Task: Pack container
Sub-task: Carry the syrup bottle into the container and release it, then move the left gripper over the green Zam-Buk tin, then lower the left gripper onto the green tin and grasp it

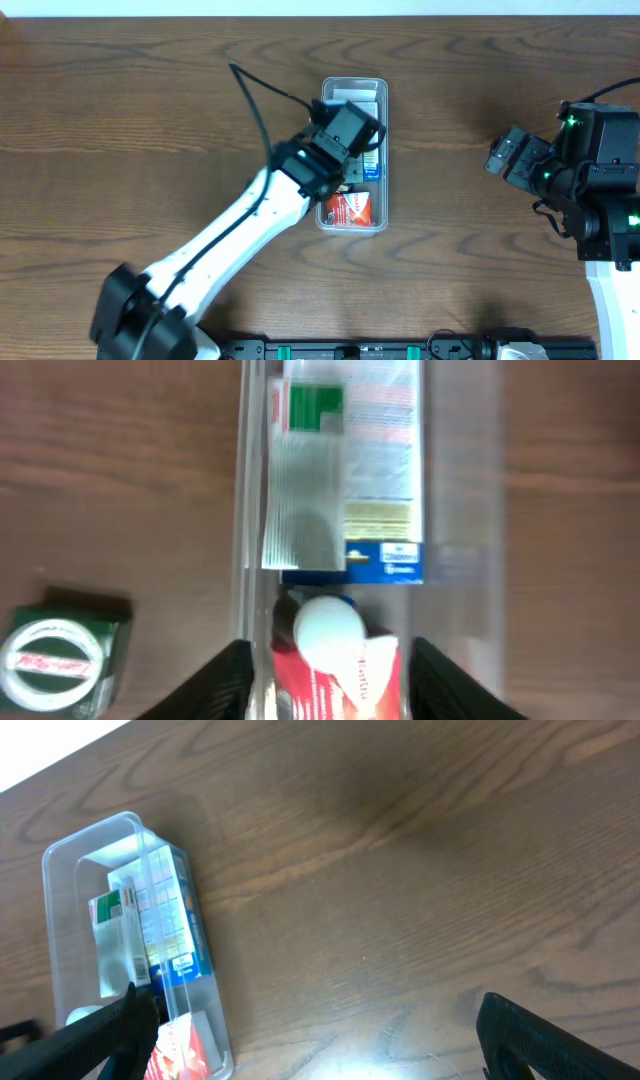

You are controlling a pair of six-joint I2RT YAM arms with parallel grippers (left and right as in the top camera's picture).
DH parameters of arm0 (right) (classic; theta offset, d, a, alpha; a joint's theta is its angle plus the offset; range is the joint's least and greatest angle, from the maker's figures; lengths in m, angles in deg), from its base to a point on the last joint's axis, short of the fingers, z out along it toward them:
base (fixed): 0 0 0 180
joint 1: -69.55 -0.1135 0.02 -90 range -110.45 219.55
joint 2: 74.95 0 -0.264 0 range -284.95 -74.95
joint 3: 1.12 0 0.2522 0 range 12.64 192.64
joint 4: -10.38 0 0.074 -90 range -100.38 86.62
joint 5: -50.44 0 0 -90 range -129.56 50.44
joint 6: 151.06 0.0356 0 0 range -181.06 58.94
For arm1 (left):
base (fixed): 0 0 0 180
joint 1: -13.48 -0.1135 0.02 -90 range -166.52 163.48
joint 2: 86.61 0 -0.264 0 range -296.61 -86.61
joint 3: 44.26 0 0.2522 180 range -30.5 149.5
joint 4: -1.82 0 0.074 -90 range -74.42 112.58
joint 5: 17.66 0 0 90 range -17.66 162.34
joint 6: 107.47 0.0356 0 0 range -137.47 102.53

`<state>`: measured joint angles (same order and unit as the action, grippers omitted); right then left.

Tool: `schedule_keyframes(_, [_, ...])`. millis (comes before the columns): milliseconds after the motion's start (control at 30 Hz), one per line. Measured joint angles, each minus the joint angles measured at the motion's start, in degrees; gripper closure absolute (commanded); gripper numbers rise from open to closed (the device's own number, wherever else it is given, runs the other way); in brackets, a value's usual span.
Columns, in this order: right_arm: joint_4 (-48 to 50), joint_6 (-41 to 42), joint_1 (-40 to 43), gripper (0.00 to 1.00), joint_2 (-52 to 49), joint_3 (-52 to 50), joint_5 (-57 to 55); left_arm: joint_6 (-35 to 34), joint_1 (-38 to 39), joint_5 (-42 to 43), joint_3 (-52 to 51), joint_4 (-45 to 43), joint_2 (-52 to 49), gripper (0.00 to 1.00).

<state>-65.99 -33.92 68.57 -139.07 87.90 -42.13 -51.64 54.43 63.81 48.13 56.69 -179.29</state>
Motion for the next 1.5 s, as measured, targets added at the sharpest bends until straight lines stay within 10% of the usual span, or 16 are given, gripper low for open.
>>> schedule_keyframes(233, [0.02, 0.0, 0.0, 0.01, 0.0, 0.0, 0.0, 6.01, -3.37, -2.45, 6.12, 14.69, 13.53, 0.14])
schedule_keyframes(567, [0.04, 0.0, 0.0, 0.01, 0.0, 0.0, 0.0, 15.02, -20.94, -1.18, 2.89, 26.93, 14.64, 0.01])
schedule_keyframes(1500, [0.04, 0.0, 0.0, 0.01, 0.0, 0.0, 0.0, 31.39, -25.64, 10.86, -5.22, 12.46, -20.0, 0.1])
